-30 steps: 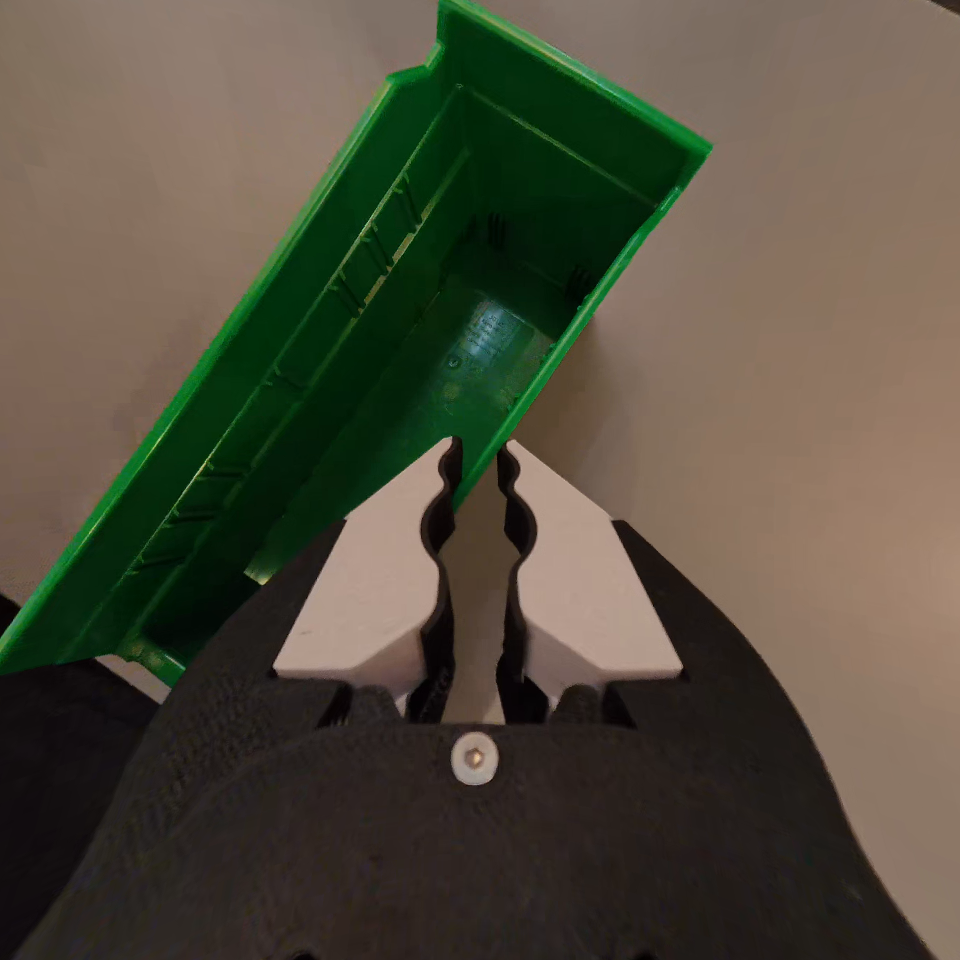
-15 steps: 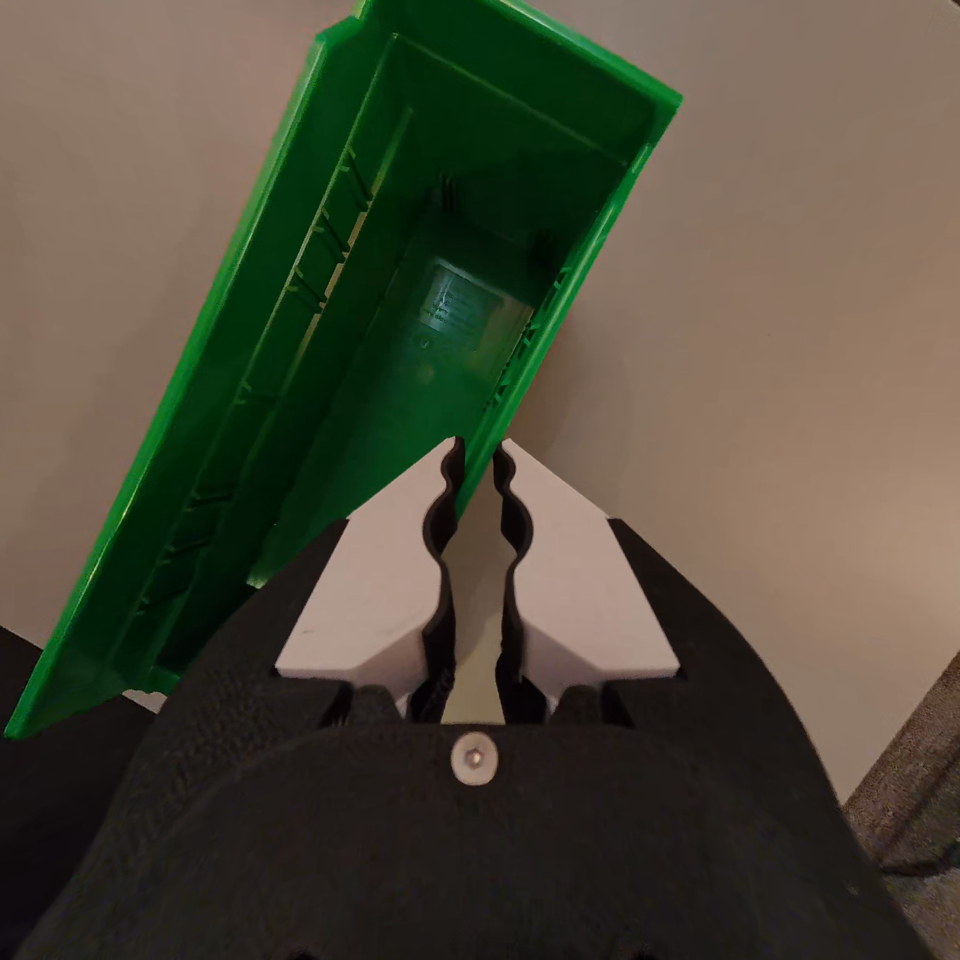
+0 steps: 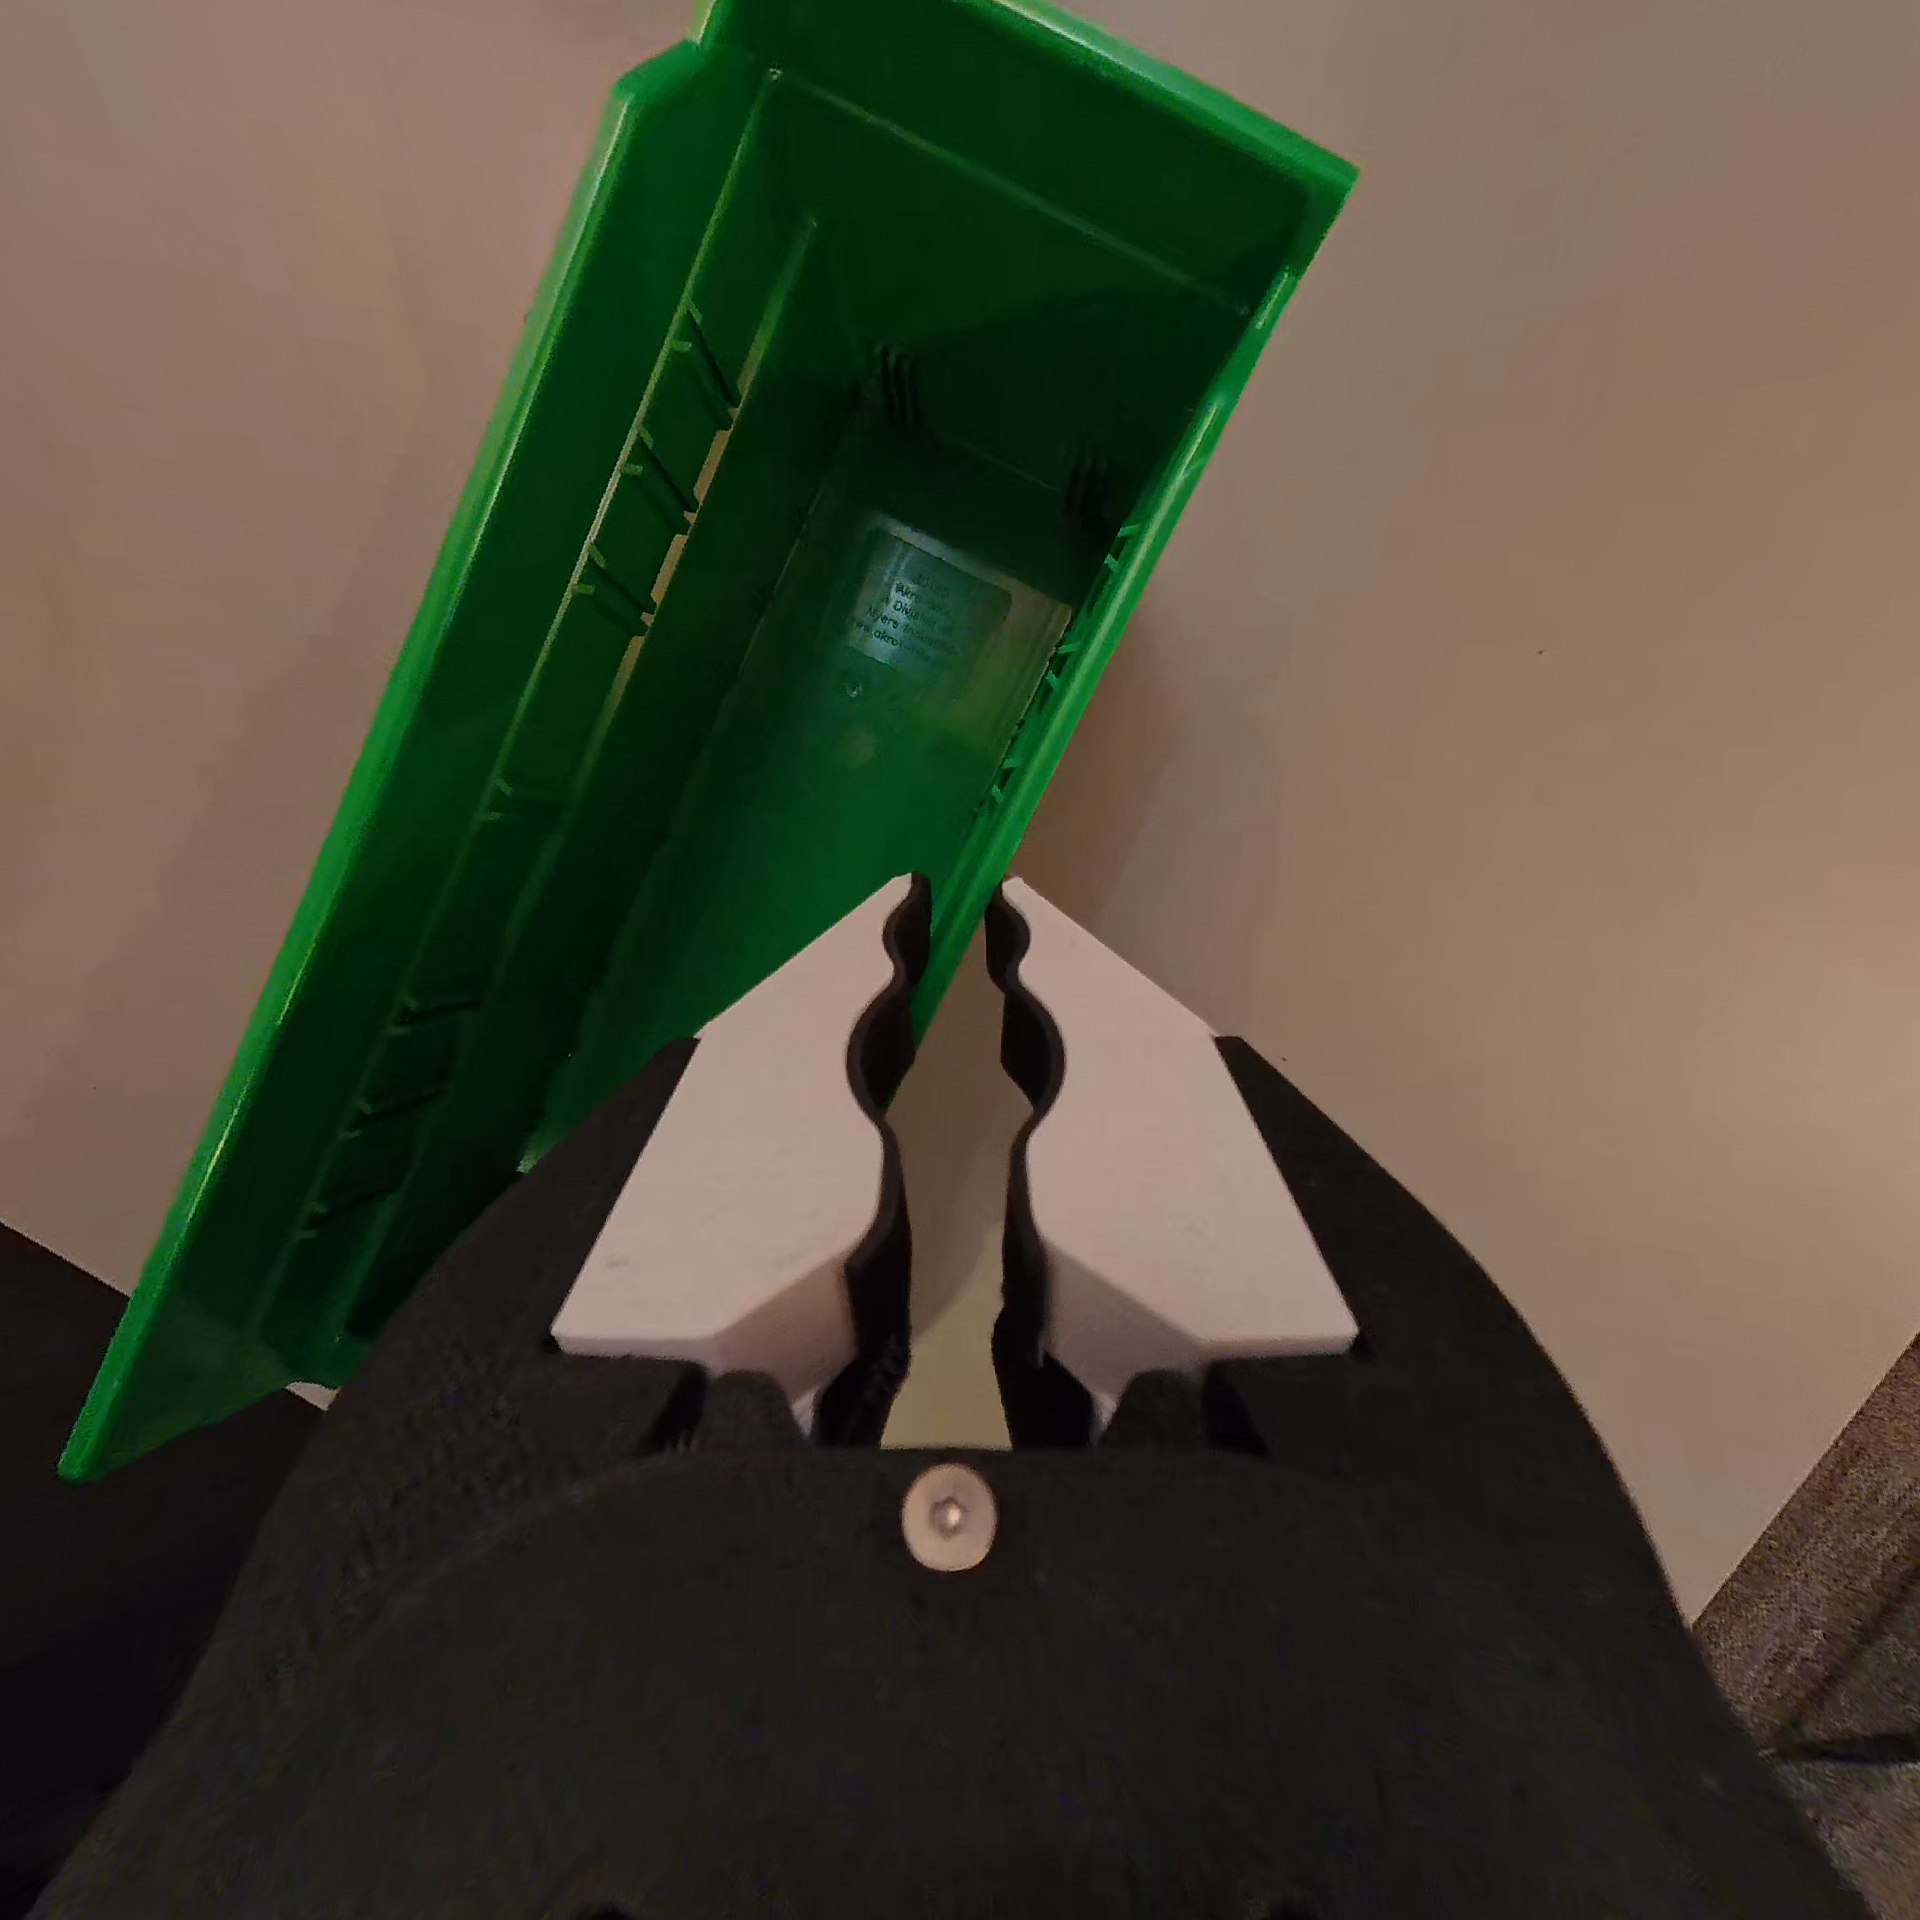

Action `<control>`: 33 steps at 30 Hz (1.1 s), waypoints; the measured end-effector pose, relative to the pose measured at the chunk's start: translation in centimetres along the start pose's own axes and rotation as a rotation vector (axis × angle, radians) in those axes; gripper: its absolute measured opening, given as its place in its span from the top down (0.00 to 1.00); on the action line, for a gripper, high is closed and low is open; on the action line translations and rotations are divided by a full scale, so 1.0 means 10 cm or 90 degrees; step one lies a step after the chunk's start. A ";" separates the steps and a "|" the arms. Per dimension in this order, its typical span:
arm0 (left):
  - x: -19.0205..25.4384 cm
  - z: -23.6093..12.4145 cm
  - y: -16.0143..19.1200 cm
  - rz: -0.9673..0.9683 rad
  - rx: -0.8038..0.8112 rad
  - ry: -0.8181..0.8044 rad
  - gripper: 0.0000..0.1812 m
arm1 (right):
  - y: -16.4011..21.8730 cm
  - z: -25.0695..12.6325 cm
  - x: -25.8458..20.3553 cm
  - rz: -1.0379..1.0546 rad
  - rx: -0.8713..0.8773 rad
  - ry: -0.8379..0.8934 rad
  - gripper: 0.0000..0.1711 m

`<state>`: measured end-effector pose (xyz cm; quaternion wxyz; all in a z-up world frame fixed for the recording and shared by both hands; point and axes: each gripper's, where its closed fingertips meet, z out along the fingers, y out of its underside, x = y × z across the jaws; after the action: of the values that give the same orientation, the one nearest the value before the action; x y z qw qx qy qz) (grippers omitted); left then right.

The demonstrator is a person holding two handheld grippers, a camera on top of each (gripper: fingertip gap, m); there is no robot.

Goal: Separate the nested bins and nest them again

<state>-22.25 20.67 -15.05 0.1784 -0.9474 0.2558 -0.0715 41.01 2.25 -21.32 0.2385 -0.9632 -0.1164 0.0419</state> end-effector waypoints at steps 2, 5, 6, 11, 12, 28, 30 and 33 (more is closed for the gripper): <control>-0.02 0.00 0.01 -0.003 0.009 -0.001 0.44 | 0.00 0.00 0.00 0.003 0.001 0.000 0.95; -0.05 -0.03 0.02 -0.001 0.026 -0.015 0.45 | 0.01 0.00 0.00 0.004 0.002 0.000 0.95; -0.06 -0.03 0.02 -0.005 0.034 -0.014 0.45 | 0.01 0.00 0.00 0.005 0.001 0.000 0.95; -0.10 -0.12 -0.03 -0.026 0.064 0.009 0.44 | 0.00 0.00 0.00 0.010 -0.003 -0.003 0.95; -0.10 -0.18 -0.06 -0.026 0.073 0.010 0.44 | 0.00 0.00 0.00 0.012 -0.003 -0.005 0.95; 0.75 -1.12 -0.57 0.101 0.206 -0.036 0.43 | -0.35 -0.54 0.12 0.076 0.138 0.067 0.78; 1.19 -1.07 -0.63 0.140 0.217 0.004 0.43 | -0.64 -0.80 -0.15 0.051 0.212 0.037 0.75; 1.80 -0.74 -0.61 0.198 0.191 0.062 0.42 | -0.90 -0.92 -0.79 -0.010 0.227 -0.020 0.80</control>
<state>-5.63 14.15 -5.09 0.3136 -0.8548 0.3936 -0.1264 32.78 3.92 -8.78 0.4038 -0.9041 -0.1182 0.0751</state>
